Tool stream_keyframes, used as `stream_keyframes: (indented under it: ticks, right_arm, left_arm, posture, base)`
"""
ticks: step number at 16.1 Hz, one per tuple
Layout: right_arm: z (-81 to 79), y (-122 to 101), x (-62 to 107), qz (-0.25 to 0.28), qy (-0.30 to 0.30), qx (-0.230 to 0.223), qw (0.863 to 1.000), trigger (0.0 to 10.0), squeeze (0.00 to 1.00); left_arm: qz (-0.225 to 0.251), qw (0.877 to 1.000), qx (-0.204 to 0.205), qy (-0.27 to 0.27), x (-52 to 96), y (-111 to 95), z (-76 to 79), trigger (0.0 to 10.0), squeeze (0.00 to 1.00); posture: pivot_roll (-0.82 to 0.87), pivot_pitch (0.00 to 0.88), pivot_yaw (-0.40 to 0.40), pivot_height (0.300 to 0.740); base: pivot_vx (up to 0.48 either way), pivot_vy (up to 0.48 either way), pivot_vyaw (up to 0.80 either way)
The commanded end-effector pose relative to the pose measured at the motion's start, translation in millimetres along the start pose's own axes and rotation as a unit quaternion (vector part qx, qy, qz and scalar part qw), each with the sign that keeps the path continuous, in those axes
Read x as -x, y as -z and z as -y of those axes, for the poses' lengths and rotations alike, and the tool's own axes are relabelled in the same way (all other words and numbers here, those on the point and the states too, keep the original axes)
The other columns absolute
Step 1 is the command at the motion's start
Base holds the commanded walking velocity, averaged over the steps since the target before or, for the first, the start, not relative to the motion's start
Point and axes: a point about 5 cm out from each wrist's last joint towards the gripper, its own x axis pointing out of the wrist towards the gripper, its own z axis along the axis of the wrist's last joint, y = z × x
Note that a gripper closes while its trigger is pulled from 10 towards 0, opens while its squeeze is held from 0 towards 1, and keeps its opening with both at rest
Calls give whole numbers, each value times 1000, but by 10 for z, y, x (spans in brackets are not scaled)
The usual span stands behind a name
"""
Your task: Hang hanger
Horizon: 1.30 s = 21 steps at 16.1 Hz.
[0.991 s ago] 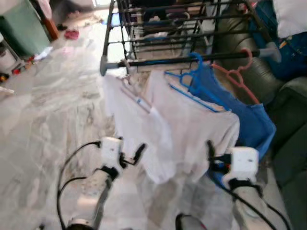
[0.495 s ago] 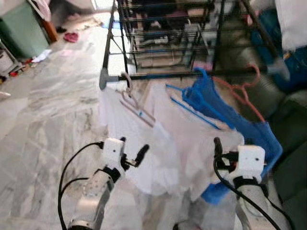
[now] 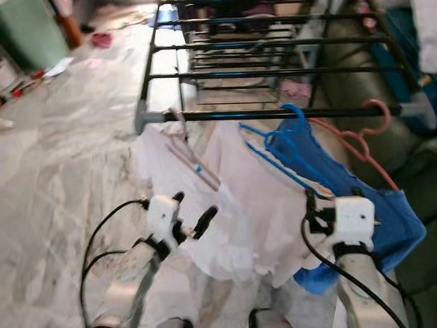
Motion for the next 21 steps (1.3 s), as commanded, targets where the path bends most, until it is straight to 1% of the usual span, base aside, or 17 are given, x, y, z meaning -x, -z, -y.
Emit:
stream_keyframes:
  ticks: [1, 3, 5, 6, 8, 10, 11, 12, 13, 14, 15, 16, 17, 18, 19, 20, 21]
  right_arm:
    - [-23, -51, 15, 9, -21, 8, 1000, 10000, 0]
    - [-24, -74, 9, -8, -52, 8, 999, 10000, 0]
    - [102, -46, -12, -25, -77, 21, 997, 10000, 0]
    - [234, -64, -70, -30, -77, 45, 996, 10000, 0]
    - [421, -109, -171, -41, -95, 66, 992, 10000, 0]
    - [531, -172, -271, -36, -121, 95, 987, 10000, 0]
    - [556, -205, -322, -36, -132, 95, 986, 10000, 0]
    - [561, -213, -333, -37, -136, 94, 986, 10000, 0]
    - [569, -232, -402, -43, -154, 104, 982, 10000, 0]
    - [565, -214, -457, -59, -184, 104, 976, 10000, 0]
    - [574, -204, -492, -66, -198, 106, 972, 10000, 0]
    - [583, -196, -518, -70, -203, 103, 971, 10000, 0]
    - [601, -180, -568, -79, -216, 101, 968, 10000, 0]
    - [630, -186, -625, -81, -216, 103, 968, 10000, 0]
    - [710, -219, -786, -95, -223, 95, 965, 5961, 0]
    - [771, -259, -882, -100, -222, 84, 966, 0, 0]
    - [791, -303, -935, -99, -229, 81, 965, 0, 0]
  left_arm:
    - [5, 1000, -6, 12, 37, -26, 1, 10000, 0]
    - [-2, 1000, -9, 20, 68, -14, -17, 10000, 0]
    - [-8, 1000, -12, 22, 106, 3, -65, 10000, 0]
    - [-10, 1000, -11, 22, 118, 11, -83, 10000, 0]
    - [-14, 1000, -4, 28, 130, 26, -77, 10000, 0]
    - [-15, 999, 2, 42, 128, 33, -47, 10000, 0]
    - [-17, 999, 2, 45, 129, 36, -44, 10000, 0]
    - [-17, 999, 2, 46, 129, 37, -44, 10000, 0]
    - [-20, 999, 2, 50, 130, 45, -43, 10000, 0]
    - [-22, 998, 2, 50, 131, 50, -45, 10000, 0]
    - [-22, 998, 3, 50, 131, 52, -44, 10000, 0]
    - [-23, 998, 3, 51, 132, 54, -43, 10000, 0]
    - [-24, 998, 4, 52, 131, 57, -40, 10000, 0]
    - [-25, 998, 4, 53, 131, 60, -38, 10000, 0]
    - [-27, 998, 5, 56, 125, 68, -26, 10000, 0]
    - [-27, 998, 6, 55, 114, 72, -16, 10000, 0]
    - [-27, 998, 7, 55, 107, 78, -10, 10000, 0]
  posture:
    - [-123, 220, 56, 740]
    - [-123, 232, 54, 740]
    - [-122, 233, 54, 740]
    - [-118, 234, 55, 740]
    - [-118, 234, 56, 740]
    - [-116, 238, 60, 740]
    - [-116, 240, 62, 740]
    - [-116, 240, 62, 740]
    - [-114, 241, 61, 740]
    - [-109, 242, 63, 740]
    - [-109, 242, 64, 740]
    - [-109, 241, 65, 740]
    - [-108, 238, 65, 740]
    - [-108, 236, 65, 740]
    - [-106, 229, 65, 740]
    - [-106, 225, 61, 740]
    - [-106, 221, 58, 740]
  base:
    - [0, 0, 0]
    - [0, 0, 0]
    - [0, 0, 0]
    - [0, 0, 0]
    - [0, 0, 0]
    - [0, 0, 0]
    - [0, 0, 0]
    - [0, 0, 0]
    - [0, 0, 0]
    - [0, 0, 0]
    - [0, 0, 0]
    - [0, 0, 0]
    - [0, 0, 0]
    - [0, 0, 0]
    - [0, 0, 0]
    - [0, 0, 0]
    - [0, 0, 0]
